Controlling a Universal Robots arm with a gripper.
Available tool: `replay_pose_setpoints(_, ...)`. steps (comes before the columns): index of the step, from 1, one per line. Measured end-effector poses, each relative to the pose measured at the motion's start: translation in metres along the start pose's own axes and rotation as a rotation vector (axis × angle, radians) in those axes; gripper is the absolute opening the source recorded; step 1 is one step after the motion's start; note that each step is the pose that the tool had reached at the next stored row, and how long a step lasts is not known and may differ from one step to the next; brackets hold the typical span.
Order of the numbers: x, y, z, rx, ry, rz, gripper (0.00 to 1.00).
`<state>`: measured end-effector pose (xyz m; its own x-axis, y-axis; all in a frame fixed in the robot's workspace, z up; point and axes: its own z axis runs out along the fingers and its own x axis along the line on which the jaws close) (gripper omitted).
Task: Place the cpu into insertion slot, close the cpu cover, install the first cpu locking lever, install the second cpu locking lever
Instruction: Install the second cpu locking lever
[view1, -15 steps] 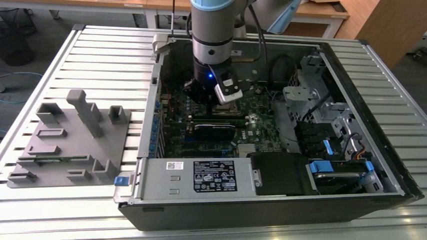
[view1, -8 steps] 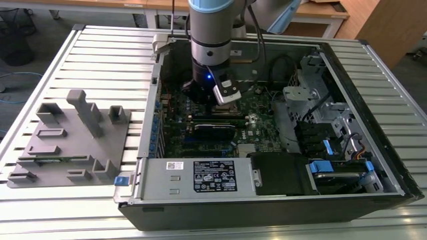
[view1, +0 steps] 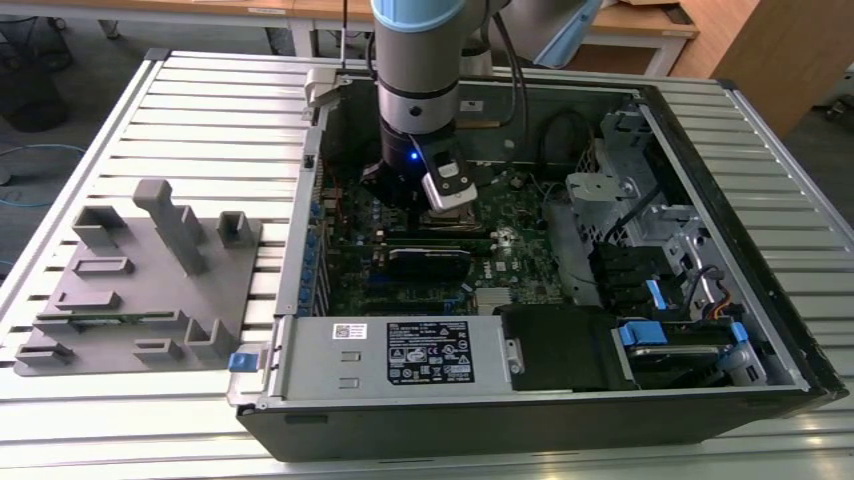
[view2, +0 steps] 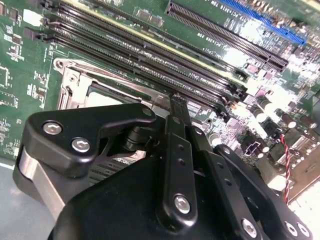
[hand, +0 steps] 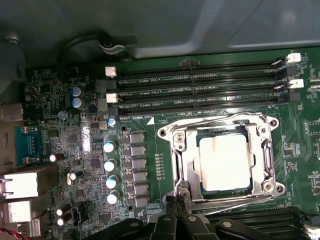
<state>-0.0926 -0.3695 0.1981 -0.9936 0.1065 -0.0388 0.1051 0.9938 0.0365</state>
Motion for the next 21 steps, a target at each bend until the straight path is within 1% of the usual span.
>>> replay_pose_setpoints(1,0.0,0.0,0.0,-0.0014,0.0001,0.0,0.1)
replay_pose_setpoints(5,0.0,0.0,0.0001,-0.0021,0.0,0.0,0.1)
replay_pose_setpoints(8,-0.0001,0.0,-0.002,-0.0018,0.0001,0.0,0.1)
replay_pose_setpoints(15,-0.0006,0.0004,-0.0116,-0.0018,0.0001,0.0,0.1)
replay_pose_setpoints(21,-0.0013,0.001,-0.0261,-0.002,0.0,0.0,0.1)
